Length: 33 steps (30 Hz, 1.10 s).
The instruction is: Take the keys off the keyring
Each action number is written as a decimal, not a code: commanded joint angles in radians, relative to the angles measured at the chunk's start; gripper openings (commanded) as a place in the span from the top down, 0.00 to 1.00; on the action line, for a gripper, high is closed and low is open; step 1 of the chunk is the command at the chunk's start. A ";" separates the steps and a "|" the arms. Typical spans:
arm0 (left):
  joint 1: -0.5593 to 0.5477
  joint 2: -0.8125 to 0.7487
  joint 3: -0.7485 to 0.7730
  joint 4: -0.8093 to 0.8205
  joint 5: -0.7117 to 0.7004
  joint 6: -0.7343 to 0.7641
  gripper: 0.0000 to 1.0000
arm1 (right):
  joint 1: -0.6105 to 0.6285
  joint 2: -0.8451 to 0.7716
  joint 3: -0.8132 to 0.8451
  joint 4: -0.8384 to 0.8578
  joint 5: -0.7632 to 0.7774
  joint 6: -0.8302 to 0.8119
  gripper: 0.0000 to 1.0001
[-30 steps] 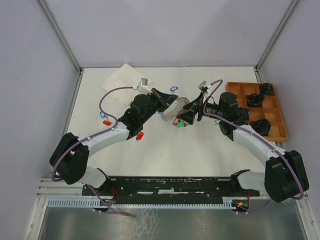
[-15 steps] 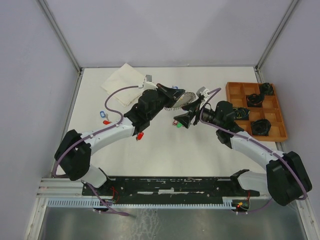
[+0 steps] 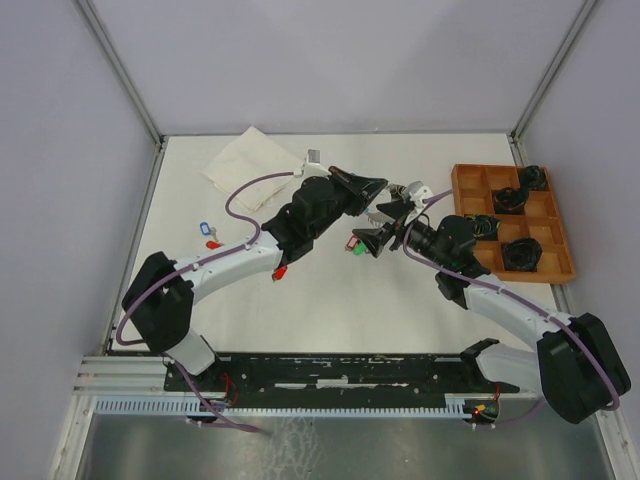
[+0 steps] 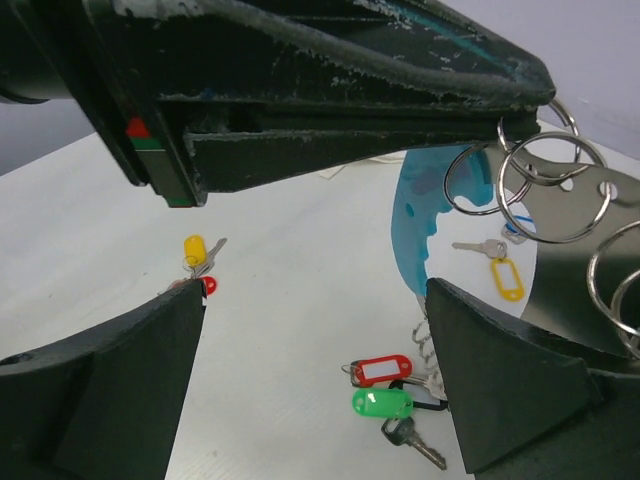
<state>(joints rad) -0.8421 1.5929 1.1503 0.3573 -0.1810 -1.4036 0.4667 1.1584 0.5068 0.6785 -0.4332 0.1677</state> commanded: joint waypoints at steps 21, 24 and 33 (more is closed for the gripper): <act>-0.031 -0.079 0.043 0.023 -0.071 0.052 0.97 | -0.064 -0.081 0.345 -0.708 -0.385 -0.249 0.08; -0.028 -0.096 0.034 0.020 -0.082 0.076 0.97 | -0.074 -0.073 0.328 -0.672 -0.425 -0.221 0.08; -0.018 -0.174 0.011 -0.046 -0.100 0.245 0.97 | -0.158 -0.082 0.471 -1.035 -0.671 -0.489 0.17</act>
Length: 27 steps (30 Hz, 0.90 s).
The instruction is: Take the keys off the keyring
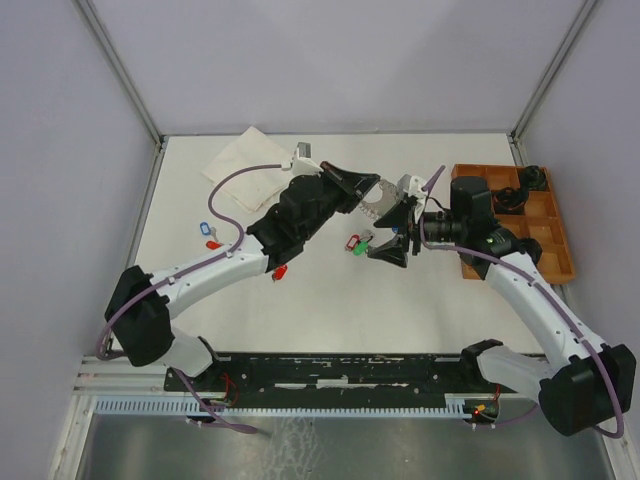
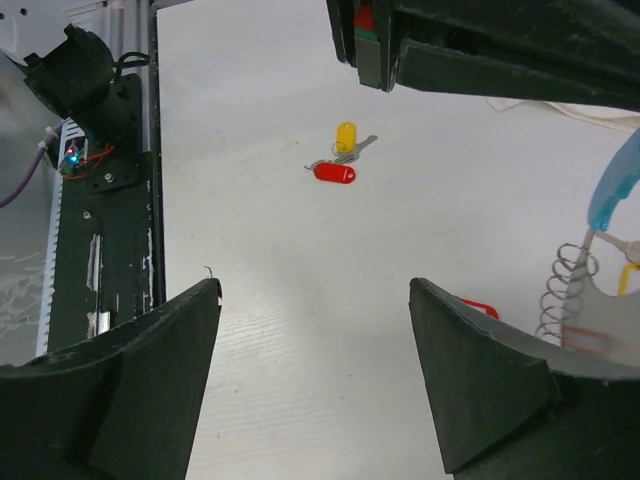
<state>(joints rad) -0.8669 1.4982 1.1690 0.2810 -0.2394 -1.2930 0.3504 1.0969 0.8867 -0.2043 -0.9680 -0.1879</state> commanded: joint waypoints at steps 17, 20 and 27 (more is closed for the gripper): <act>0.016 -0.139 -0.074 -0.016 0.009 0.278 0.97 | -0.119 -0.032 0.083 -0.032 0.270 0.066 0.08; 0.016 -0.141 -0.081 -0.008 0.042 0.283 0.97 | -0.117 -0.004 0.013 0.093 0.264 0.080 0.03; 0.016 -0.128 -0.080 0.017 0.148 0.307 0.97 | -0.088 0.074 -0.019 0.210 0.221 0.070 0.03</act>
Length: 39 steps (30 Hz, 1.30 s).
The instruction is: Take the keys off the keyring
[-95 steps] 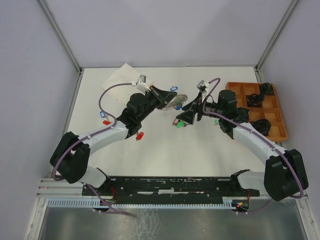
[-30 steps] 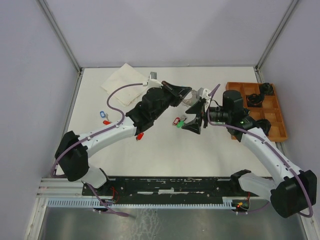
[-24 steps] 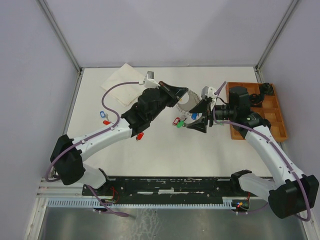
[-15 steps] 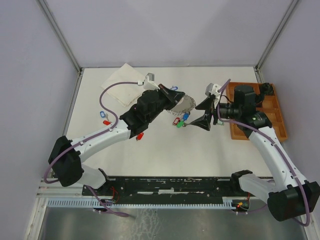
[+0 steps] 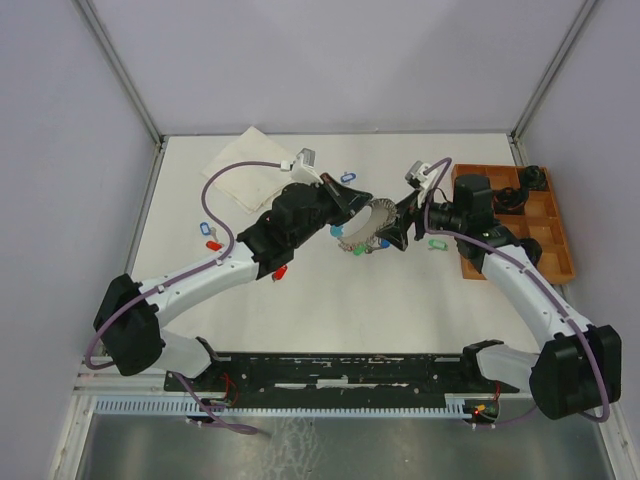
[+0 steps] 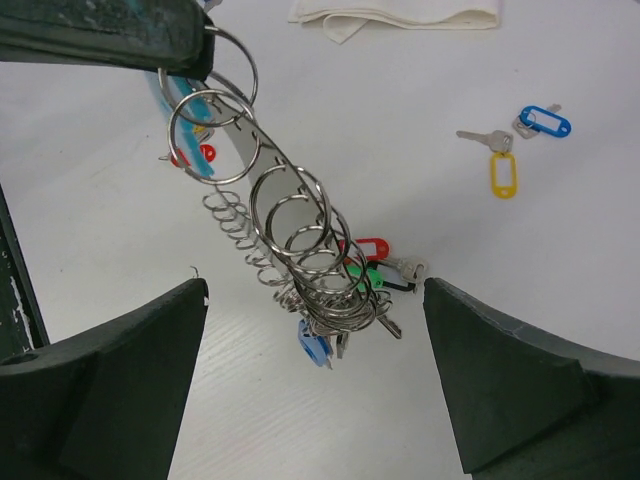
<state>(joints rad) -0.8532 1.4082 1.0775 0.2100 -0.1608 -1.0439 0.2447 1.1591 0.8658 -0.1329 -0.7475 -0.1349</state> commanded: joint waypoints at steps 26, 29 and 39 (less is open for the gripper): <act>0.002 -0.069 -0.002 0.104 0.215 0.169 0.97 | 0.029 0.014 0.010 0.080 -0.240 -0.049 0.43; 0.002 -0.073 -0.004 0.103 0.216 0.175 0.97 | 0.029 0.010 0.013 0.073 -0.264 -0.051 0.53; 0.002 -0.080 -0.011 0.099 0.213 0.212 0.97 | 0.029 -0.003 0.030 0.027 -0.305 -0.059 0.96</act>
<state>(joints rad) -0.8528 1.3773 1.0573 0.2180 0.0376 -0.8906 0.2714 1.1851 0.8555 -0.1070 -0.9989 -0.1886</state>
